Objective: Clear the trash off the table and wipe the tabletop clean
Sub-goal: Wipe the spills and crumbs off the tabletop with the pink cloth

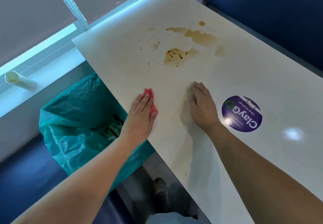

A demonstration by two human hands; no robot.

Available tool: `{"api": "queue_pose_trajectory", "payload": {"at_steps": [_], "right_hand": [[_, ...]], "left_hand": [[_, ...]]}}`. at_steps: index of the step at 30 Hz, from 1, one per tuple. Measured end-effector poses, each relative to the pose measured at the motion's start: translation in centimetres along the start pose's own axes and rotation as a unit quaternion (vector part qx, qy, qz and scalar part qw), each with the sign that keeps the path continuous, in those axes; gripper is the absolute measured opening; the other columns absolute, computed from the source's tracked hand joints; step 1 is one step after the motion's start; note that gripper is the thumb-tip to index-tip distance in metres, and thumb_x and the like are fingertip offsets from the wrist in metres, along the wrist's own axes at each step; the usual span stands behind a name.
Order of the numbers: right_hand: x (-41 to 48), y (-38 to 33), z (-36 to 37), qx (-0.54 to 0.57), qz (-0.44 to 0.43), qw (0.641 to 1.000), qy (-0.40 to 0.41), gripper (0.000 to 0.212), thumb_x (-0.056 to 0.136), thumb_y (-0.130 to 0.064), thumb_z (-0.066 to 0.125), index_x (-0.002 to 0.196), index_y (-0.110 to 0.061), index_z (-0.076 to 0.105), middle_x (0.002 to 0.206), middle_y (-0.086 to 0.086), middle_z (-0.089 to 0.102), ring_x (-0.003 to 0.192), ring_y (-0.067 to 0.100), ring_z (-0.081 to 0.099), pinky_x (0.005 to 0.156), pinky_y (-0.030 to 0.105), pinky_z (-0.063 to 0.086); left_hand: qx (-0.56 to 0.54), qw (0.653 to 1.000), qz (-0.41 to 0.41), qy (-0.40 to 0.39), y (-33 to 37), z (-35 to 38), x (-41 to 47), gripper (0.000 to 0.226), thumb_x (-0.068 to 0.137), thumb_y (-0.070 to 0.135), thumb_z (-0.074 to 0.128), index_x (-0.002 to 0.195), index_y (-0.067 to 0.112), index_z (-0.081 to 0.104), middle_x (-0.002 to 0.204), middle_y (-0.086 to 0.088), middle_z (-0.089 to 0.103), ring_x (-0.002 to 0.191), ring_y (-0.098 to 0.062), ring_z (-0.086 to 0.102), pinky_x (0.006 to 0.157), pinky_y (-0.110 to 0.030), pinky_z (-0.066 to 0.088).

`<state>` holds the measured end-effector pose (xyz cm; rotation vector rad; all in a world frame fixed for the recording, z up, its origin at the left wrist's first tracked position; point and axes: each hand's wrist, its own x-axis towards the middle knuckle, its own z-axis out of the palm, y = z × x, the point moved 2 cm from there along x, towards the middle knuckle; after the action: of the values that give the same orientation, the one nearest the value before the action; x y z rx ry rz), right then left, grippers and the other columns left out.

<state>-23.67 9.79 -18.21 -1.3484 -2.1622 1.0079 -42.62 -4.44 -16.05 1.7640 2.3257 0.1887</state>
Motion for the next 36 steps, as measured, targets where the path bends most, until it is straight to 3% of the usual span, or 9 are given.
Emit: {"api": "queue_pose_trajectory", "payload": {"at_steps": [5, 9, 13, 15, 17, 20, 23, 32, 36], "right_hand": [[-0.3, -1.7, -1.2, 0.118, 0.057, 0.990, 0.056, 0.041, 0.106, -0.019, 0.043, 0.145, -0.009, 0.053, 0.154, 0.002, 0.046, 0.145, 0.015, 0.038, 0.122, 0.027, 0.025], [-1.8, -1.8, -2.8, 0.044, 0.036, 0.994, 0.090, 0.036, 0.101, -0.008, 0.045, 0.133, -0.008, 0.062, 0.146, 0.004, 0.054, 0.138, 0.017, 0.046, 0.118, 0.027, 0.032], [-3.5, -0.1, -5.0, -0.063, 0.015, 0.997, 0.036, 0.039, 0.099, 0.000, 0.044, 0.129, -0.011, 0.066, 0.144, 0.000, 0.054, 0.138, 0.016, 0.039, 0.105, -0.001, 0.016], [-4.3, 0.6, -5.9, -0.103, -0.005, 0.995, 0.009, 0.037, 0.098, -0.002, 0.048, 0.128, -0.011, 0.068, 0.143, 0.001, 0.055, 0.137, 0.019, 0.037, 0.102, -0.003, 0.012], [-5.0, 1.0, -6.4, -0.136, -0.021, 0.990, -0.009, 0.032, 0.096, -0.007, 0.056, 0.124, -0.010, 0.070, 0.143, 0.004, 0.056, 0.136, 0.024, 0.038, 0.108, 0.006, 0.017], [-5.9, 1.1, -6.3, -0.165, -0.037, 0.985, -0.019, 0.031, 0.090, -0.012, 0.064, 0.119, -0.007, 0.072, 0.142, 0.013, 0.057, 0.133, 0.035, 0.043, 0.115, 0.034, 0.031], [-7.2, 0.7, -5.5, -0.192, -0.039, 0.980, -0.016, 0.037, 0.091, -0.018, 0.061, 0.126, -0.008, 0.068, 0.149, 0.015, 0.050, 0.141, 0.039, 0.037, 0.118, 0.049, 0.030], [-10.1, -0.9, -3.3, -0.161, -0.008, 0.986, 0.029, 0.041, 0.096, -0.009, 0.052, 0.137, -0.006, 0.059, 0.156, 0.016, 0.041, 0.146, 0.038, 0.032, 0.121, 0.049, 0.026], [-10.8, -1.4, -2.4, -0.158, -0.020, 0.986, 0.045, 0.042, 0.097, -0.007, 0.051, 0.139, -0.005, 0.056, 0.155, 0.018, 0.042, 0.145, 0.037, 0.034, 0.119, 0.050, 0.030]], "left_hand": [[-0.026, 0.999, 0.017, -0.017, 4.4, 0.9, 1.0, 0.059, 0.111, 0.035, 0.029, 0.162, 0.008, 0.014, 0.171, -0.008, 0.007, 0.157, -0.024, -0.002, 0.118, -0.021, -0.023], [-0.059, 0.996, 0.052, -0.053, 11.2, 3.5, -0.4, 0.060, 0.111, 0.035, 0.029, 0.162, 0.005, 0.018, 0.170, -0.014, 0.008, 0.157, -0.033, -0.004, 0.127, -0.042, -0.002], [-0.099, 0.988, 0.103, -0.065, 16.0, 5.2, -4.6, 0.058, 0.111, 0.036, 0.017, 0.163, 0.010, 0.010, 0.172, -0.008, 0.003, 0.157, -0.025, -0.011, 0.128, -0.044, 0.002], [-0.074, 0.987, 0.117, -0.077, 17.1, 5.6, -6.7, 0.059, 0.111, 0.036, 0.014, 0.163, 0.011, 0.006, 0.172, -0.004, 0.001, 0.157, -0.021, -0.013, 0.128, -0.045, 0.002], [-0.051, 0.987, 0.128, -0.086, 18.0, 6.0, -8.6, 0.059, 0.111, 0.036, 0.015, 0.163, 0.011, 0.003, 0.172, -0.003, -0.001, 0.157, -0.020, -0.014, 0.128, -0.045, 0.000], [-0.026, 0.984, 0.146, -0.100, 18.6, 6.5, -10.9, 0.061, 0.111, 0.039, 0.017, 0.164, 0.015, -0.002, 0.172, 0.000, -0.007, 0.156, -0.018, -0.017, 0.127, -0.044, -0.004], [0.010, 0.981, 0.157, -0.110, 17.7, 6.5, -12.4, 0.062, 0.110, 0.041, 0.017, 0.164, 0.016, -0.001, 0.172, -0.001, -0.006, 0.157, -0.019, -0.015, 0.127, -0.046, -0.004], [0.085, 0.987, 0.085, -0.108, 8.1, 4.8, -9.2, 0.065, 0.106, 0.053, 0.004, 0.162, 0.021, -0.003, 0.170, -0.001, -0.010, 0.155, -0.022, -0.018, 0.127, -0.050, -0.002], [0.047, 0.996, 0.029, -0.073, 3.9, 2.5, -6.3, 0.065, 0.106, 0.047, 0.016, 0.164, 0.019, 0.008, 0.172, -0.001, 0.003, 0.158, -0.020, -0.004, 0.127, -0.046, 0.002]]}}
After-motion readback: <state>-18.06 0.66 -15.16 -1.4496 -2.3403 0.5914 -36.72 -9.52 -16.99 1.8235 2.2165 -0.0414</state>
